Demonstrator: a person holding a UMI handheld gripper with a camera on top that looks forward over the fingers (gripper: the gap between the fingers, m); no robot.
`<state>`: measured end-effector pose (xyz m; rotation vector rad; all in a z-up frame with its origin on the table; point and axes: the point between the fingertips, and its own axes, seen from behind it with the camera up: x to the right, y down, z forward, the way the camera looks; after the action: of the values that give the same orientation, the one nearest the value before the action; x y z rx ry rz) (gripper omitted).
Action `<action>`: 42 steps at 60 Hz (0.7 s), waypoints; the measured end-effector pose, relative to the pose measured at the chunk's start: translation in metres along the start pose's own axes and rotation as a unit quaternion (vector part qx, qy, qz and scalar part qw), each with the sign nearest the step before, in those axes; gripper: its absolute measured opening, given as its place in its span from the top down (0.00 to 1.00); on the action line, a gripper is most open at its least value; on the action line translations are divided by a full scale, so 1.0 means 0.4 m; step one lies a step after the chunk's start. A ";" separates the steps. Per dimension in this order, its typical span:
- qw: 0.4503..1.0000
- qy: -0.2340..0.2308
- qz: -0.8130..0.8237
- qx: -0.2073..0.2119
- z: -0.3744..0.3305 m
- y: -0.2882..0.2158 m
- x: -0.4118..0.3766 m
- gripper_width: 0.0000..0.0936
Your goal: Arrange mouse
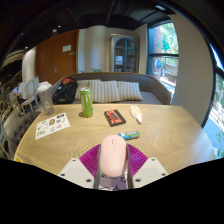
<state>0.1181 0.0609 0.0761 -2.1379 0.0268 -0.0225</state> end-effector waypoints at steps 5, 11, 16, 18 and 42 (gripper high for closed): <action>1.000 -0.016 0.014 -0.015 0.037 0.090 0.000 0.60; 0.999 -0.024 0.020 -0.033 0.068 0.159 0.001 0.59; 0.998 -0.025 0.022 -0.045 0.083 0.206 0.003 0.57; 0.999 -0.024 0.020 -0.032 0.084 0.201 0.004 0.57; 0.997 0.028 0.009 -0.076 -0.068 0.150 -0.024 0.10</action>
<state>0.1073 0.0061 0.0402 -2.2887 0.0840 -0.0721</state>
